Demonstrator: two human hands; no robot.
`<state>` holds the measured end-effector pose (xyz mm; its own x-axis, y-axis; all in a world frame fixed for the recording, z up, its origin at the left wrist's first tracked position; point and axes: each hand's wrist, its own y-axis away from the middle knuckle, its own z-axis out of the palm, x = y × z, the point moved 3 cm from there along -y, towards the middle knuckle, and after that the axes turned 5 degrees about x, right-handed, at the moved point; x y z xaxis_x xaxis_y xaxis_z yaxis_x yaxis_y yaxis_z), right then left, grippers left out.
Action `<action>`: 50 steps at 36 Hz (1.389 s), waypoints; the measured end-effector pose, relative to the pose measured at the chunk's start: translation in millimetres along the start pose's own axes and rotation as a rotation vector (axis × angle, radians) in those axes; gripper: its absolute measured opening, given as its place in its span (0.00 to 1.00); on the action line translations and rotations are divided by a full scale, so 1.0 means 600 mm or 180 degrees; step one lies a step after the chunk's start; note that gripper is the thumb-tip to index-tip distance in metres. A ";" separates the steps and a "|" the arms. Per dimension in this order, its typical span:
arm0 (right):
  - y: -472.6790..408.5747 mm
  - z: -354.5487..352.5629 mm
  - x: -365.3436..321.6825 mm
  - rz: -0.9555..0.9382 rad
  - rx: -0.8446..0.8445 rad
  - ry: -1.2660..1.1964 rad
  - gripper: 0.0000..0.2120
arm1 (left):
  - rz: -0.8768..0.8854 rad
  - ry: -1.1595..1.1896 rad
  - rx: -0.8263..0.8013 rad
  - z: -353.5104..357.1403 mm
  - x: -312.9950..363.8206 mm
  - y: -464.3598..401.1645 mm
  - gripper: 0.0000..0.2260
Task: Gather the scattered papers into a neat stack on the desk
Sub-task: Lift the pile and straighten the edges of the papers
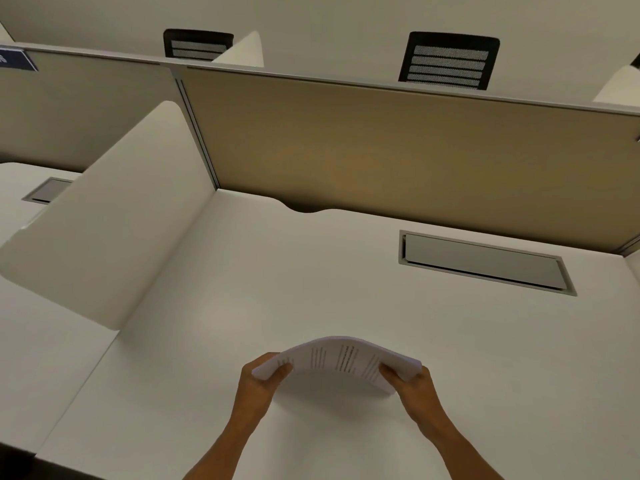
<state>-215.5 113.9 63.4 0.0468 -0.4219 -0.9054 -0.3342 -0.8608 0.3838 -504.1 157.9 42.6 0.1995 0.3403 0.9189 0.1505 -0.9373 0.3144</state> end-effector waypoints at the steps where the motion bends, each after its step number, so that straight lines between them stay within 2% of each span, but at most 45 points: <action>1: 0.000 0.001 0.002 -0.0014 0.0008 0.0025 0.14 | -0.0001 -0.0004 0.0013 0.000 0.002 0.001 0.08; 4: -0.004 0.001 0.004 -0.0072 0.0056 0.0001 0.11 | 0.0001 0.0072 0.0099 -0.001 0.011 0.004 0.09; 10: -0.003 -0.002 0.003 -0.0113 0.0039 0.0044 0.13 | 0.0070 0.0140 0.0057 -0.003 0.013 0.000 0.04; 17: -0.002 0.001 0.013 -0.0133 0.0013 0.0122 0.14 | -0.0036 -0.0007 0.0000 0.005 0.003 0.004 0.11; 21: -0.006 -0.004 0.009 -0.0173 0.0076 0.0138 0.16 | -0.0031 0.0094 0.0083 0.006 0.013 0.004 0.09; 28: -0.011 -0.005 0.035 -0.0157 -0.0031 0.0120 0.12 | 0.0013 0.0022 -0.0023 0.013 0.011 0.009 0.14; 34: -0.014 -0.005 0.031 -0.0180 0.0045 0.0150 0.14 | -0.0138 0.0218 0.0105 0.012 0.005 0.005 0.10; 50: -0.026 -0.024 0.056 -0.0033 -0.0086 0.0254 0.13 | -0.0078 0.0123 0.0054 0.019 -0.002 0.021 0.12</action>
<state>-195.3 109.0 29.6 0.1253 -0.4332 -0.8925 -0.3078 -0.8722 0.3801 -491.7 146.3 42.6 0.1581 0.3596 0.9196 0.1712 -0.9272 0.3332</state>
